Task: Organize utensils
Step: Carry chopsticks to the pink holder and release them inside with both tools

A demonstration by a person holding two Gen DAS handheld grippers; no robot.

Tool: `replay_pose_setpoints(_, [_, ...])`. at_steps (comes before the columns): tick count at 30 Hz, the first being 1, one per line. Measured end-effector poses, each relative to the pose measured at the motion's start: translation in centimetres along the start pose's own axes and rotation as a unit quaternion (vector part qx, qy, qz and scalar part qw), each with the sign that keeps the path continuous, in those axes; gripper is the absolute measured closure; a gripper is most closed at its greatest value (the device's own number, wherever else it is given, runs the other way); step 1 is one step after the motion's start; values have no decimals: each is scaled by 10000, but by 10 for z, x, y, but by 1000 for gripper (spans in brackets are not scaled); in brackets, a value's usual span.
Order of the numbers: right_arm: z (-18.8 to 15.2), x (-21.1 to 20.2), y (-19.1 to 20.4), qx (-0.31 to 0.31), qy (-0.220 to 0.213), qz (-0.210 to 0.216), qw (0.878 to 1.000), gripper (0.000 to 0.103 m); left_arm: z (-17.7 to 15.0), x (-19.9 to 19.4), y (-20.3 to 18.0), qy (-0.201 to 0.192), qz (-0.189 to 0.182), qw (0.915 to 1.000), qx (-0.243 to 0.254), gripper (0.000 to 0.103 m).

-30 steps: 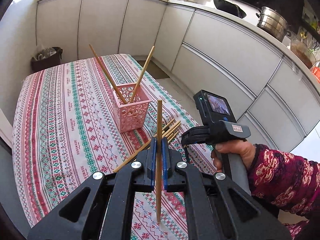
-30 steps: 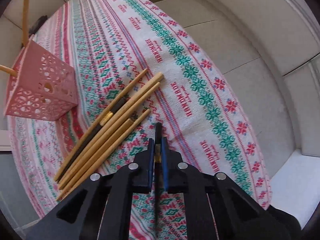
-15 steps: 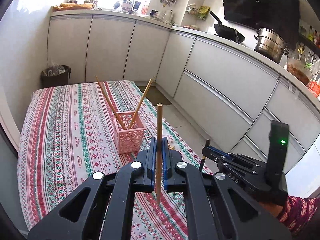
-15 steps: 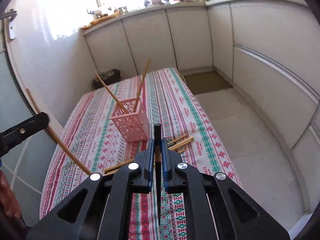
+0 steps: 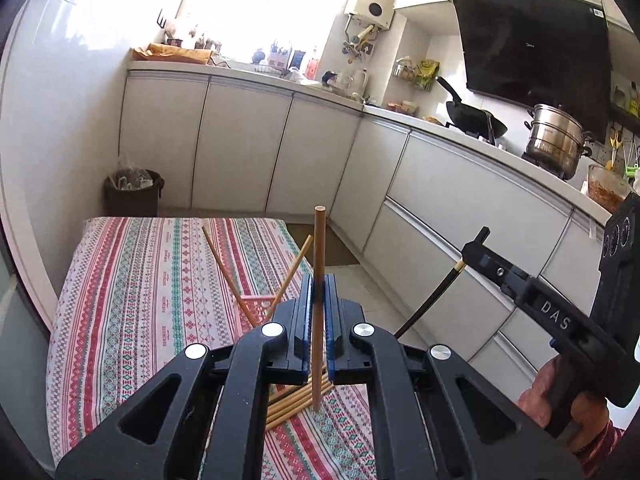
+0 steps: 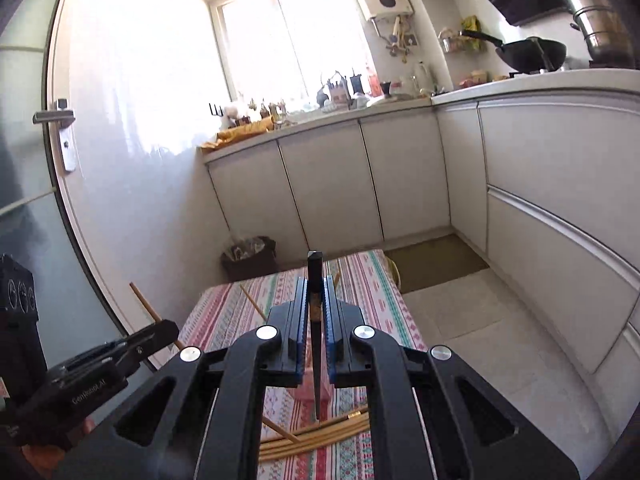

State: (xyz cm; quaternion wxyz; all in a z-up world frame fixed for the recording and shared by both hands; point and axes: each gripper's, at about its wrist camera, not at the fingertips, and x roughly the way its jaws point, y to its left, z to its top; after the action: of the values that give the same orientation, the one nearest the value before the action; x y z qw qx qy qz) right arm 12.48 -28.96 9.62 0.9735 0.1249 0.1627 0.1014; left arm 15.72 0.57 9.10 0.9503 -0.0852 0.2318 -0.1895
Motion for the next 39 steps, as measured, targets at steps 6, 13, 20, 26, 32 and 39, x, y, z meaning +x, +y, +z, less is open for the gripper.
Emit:
replay_pose_setpoints(6, [27, 19, 3, 209, -442, 163, 9987, 96, 29, 9, 2, -375, 254, 9990, -1, 99])
replay_pose_setpoints(13, [19, 70, -2, 495, -476, 244, 9973, 96, 50, 36, 14, -646, 704, 9954, -74, 99])
replay_pose_setpoints(20, [6, 99, -8, 502, -362, 260, 9977, 96, 49, 73, 24, -507, 943, 9942, -40, 99])
replay_pose_setpoints(26, [-4, 118, -6, 394, -247, 259, 9986, 96, 31, 96, 40, -201, 1045, 9942, -125, 90])
replay_pose_setpoints(32, [-17, 137, 4, 182, -32, 286, 9994, 96, 38, 70, 49, -585, 1101, 9915, -385, 64])
replay_pose_setpoints(39, [-33, 157, 13, 66, 335, 341, 9988, 95, 43, 54, 51, -664, 1231, 9894, -394, 59])
